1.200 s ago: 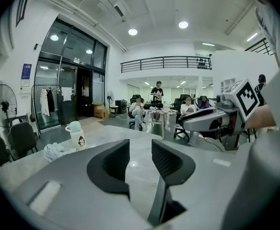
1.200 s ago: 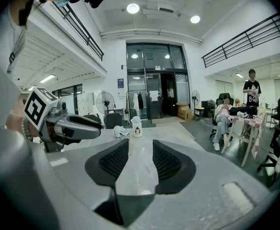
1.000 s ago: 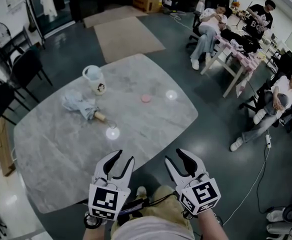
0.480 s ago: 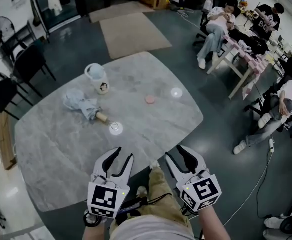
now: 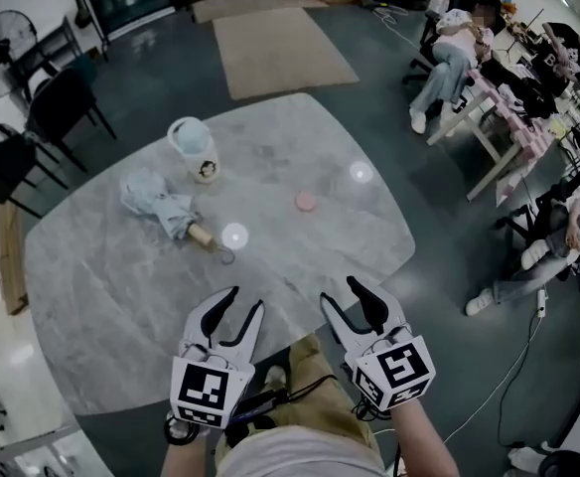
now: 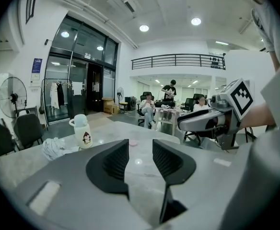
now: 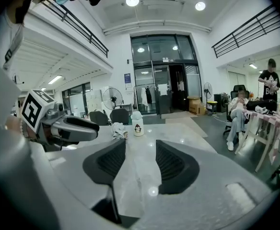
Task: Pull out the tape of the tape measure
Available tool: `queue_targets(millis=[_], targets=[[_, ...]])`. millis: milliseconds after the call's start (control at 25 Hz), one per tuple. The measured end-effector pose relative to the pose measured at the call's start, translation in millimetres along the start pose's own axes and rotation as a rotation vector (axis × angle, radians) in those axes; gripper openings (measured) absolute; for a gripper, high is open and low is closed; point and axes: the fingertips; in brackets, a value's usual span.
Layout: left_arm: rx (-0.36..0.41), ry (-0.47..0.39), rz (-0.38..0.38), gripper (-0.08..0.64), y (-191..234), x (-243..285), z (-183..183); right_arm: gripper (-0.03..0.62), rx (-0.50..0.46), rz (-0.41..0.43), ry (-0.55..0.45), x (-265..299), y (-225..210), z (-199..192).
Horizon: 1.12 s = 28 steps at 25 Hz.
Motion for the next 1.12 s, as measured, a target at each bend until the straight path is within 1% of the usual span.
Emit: queue_targets(millis=[200, 480, 720, 1120], targets=[[-0.017, 0.009, 0.026, 0.161, 9, 23, -7, 0.199, 0.000, 0.031, 0.034, 24, -18, -9], [0.002, 0.038, 0.070, 0.163, 26, 48, -13, 0.202, -0.004, 0.075, 0.078, 58, -43, -17], [-0.014, 0.060, 0.101, 0.163, 39, 68, -23, 0.210, -0.010, 0.103, 0.122, 86, -65, -28], [-0.055, 0.093, 0.164, 0.163, 58, 96, -40, 0.221, -0.007, 0.142, 0.206, 135, -95, -60]])
Point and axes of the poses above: the fingertips, and each gripper's own axes: x forward along the fingers, y to its left, z out of its top, and after that the axes turned 11 degrees about -y, right-handed
